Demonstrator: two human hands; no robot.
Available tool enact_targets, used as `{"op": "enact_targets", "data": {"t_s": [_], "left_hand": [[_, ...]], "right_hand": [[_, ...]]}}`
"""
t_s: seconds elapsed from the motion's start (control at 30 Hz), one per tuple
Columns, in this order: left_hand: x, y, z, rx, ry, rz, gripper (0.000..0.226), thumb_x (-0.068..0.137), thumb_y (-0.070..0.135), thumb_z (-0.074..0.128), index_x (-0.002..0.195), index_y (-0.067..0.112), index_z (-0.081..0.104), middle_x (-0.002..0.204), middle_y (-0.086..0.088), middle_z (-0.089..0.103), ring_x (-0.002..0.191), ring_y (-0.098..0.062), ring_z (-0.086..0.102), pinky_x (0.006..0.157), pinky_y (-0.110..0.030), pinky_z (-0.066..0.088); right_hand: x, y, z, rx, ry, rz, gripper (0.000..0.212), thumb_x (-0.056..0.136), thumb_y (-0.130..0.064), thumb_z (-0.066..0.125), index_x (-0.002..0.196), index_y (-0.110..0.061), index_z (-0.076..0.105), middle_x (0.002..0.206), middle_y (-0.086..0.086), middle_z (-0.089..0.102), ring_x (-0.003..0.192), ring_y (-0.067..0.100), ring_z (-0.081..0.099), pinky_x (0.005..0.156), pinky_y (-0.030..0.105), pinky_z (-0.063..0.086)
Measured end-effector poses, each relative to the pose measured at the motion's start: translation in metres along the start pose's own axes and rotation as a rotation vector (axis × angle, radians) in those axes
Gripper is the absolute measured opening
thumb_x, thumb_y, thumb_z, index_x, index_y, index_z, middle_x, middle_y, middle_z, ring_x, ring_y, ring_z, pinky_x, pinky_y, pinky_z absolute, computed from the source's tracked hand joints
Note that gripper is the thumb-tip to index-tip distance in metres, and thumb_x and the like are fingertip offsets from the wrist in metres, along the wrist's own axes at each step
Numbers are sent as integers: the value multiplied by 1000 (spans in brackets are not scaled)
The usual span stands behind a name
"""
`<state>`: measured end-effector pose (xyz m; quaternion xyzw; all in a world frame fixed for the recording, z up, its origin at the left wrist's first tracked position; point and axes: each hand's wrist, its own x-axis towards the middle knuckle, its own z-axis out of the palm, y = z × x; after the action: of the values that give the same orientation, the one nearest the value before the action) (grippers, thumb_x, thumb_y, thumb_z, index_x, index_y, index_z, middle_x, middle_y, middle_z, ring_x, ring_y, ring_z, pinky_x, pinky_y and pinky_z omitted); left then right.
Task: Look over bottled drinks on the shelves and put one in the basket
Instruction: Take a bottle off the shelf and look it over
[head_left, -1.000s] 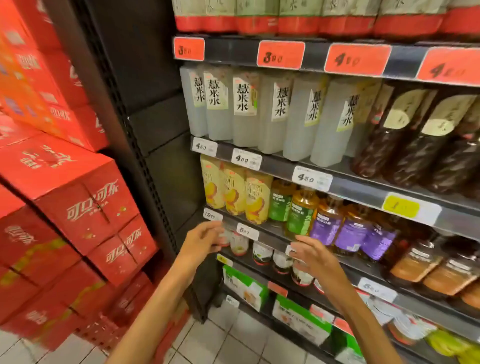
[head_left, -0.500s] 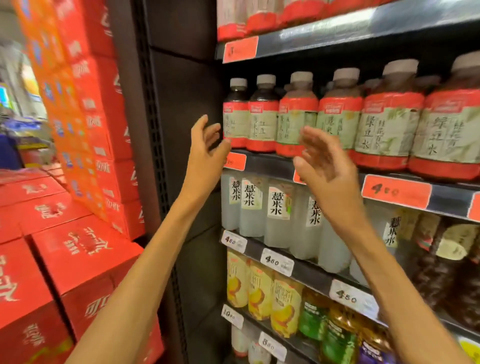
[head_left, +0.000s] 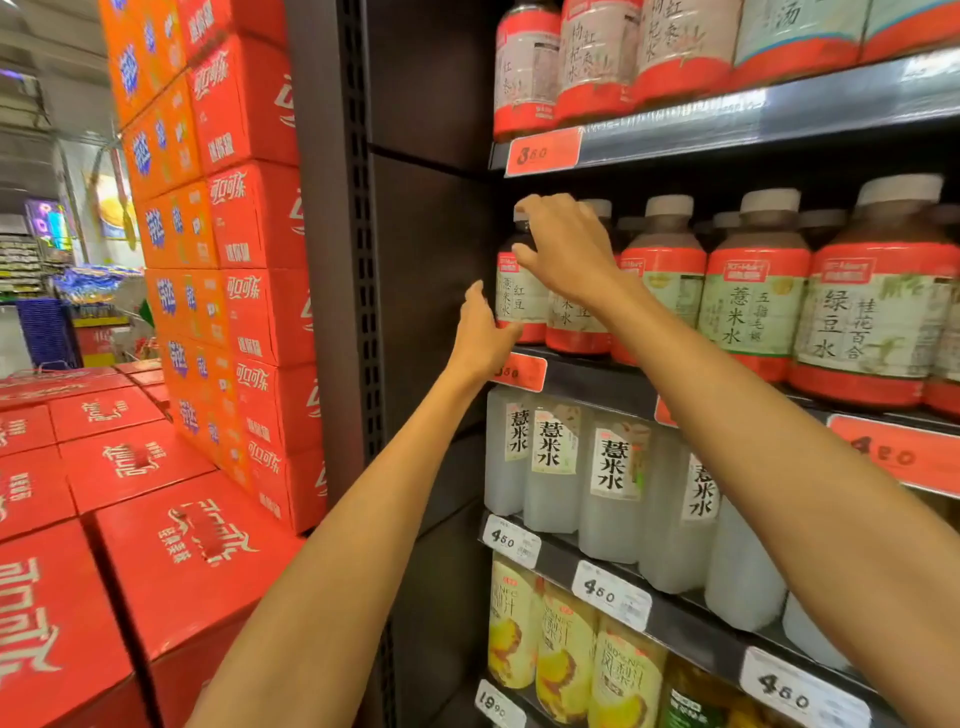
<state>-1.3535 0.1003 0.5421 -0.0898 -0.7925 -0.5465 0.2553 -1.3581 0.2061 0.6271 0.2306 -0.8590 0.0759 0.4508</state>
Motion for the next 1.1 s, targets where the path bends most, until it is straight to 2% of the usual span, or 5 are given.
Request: {"op": "enact_targets", "data": {"t_s": [0.13,0.37,0.53,0.67,1.1], "left_hand": [[13,-5,12,14,9,-28,84,89,11,64,151,2,8,149,-20,32,135,-30,39,111,-42,35],[14,-13,42,329,271,11,73,89,34,65,146,7,27,143,-15,36,130,-32,37,106,-42,31],[12,-18,51,376,417,29,75,87,39,66,146,9,29,138,-12,39,126,-26,37,103,-35,27],[9,-17,56,262,482,7,73,83,32,73,141,11,34,135,-12,38,124,-26,37,102,-33,27],[-8,-18,45,13,539,127,73,72,13,81,131,2,39,129,-13,44,120,-25,43,99,-40,42]], "right_hand": [[20,6,13,-250,-27,-8,43,100,-37,44,128,-4,47,125,16,59,117,34,53,97,42,35],[31,15,23,-254,-39,33,42,104,-37,34,124,-3,49,125,19,59,118,37,52,105,42,26],[27,19,24,-124,38,-1,36,101,-29,43,129,-7,48,127,16,55,114,35,54,94,43,35],[27,14,21,22,49,-22,36,101,-21,43,134,-9,49,131,16,48,114,35,52,93,43,39],[3,-16,12,587,179,15,26,89,-16,64,109,-6,52,110,6,61,97,20,58,81,37,49]]}}
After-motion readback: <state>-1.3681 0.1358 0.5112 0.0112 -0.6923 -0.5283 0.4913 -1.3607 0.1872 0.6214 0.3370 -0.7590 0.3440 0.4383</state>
